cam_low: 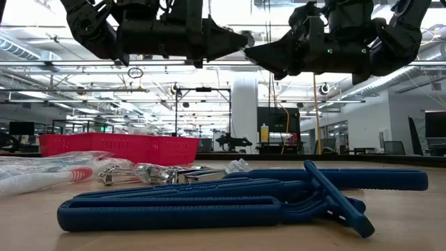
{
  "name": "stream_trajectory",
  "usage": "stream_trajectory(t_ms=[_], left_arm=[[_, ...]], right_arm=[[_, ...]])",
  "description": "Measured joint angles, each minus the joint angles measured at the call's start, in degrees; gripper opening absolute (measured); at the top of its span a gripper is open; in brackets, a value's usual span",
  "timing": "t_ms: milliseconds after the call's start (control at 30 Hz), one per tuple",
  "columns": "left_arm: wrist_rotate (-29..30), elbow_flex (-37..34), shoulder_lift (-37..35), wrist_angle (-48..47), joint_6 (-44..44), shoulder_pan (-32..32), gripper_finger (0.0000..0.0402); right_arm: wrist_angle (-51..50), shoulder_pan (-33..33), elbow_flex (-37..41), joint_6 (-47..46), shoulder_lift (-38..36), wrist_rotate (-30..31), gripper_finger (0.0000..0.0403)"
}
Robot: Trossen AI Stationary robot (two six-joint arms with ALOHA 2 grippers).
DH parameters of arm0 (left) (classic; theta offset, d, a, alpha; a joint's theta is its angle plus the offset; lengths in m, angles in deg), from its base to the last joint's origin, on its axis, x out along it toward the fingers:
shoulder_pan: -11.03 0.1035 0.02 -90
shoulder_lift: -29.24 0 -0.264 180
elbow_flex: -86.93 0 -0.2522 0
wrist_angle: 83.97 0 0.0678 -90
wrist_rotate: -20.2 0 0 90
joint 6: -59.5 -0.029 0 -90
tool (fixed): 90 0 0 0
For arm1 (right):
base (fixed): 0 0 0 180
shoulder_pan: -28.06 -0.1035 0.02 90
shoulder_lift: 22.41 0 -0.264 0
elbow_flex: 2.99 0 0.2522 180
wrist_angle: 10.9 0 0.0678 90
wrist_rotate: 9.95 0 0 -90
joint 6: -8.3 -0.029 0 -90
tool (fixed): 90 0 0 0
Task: Pick & Place Travel size toiletries
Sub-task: Put the nail cutter into the horizontal left red bin
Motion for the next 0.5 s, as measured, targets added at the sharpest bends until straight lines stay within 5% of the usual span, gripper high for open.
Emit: stream_trajectory(t_ms=[167,500], left_arm=[[6.17,0.0,-5.14,-8.91,0.46,0.22,0.004],[30.49,0.07,-27.96,-53.84,7.47,-1.25,0.004]], right_arm=[[-2.69,0.08,-0.1,-2.1,0.02,1.27,0.0104],[-4.57,0.11,-0.02,-3.02,0.04,0.38,0.0161]])
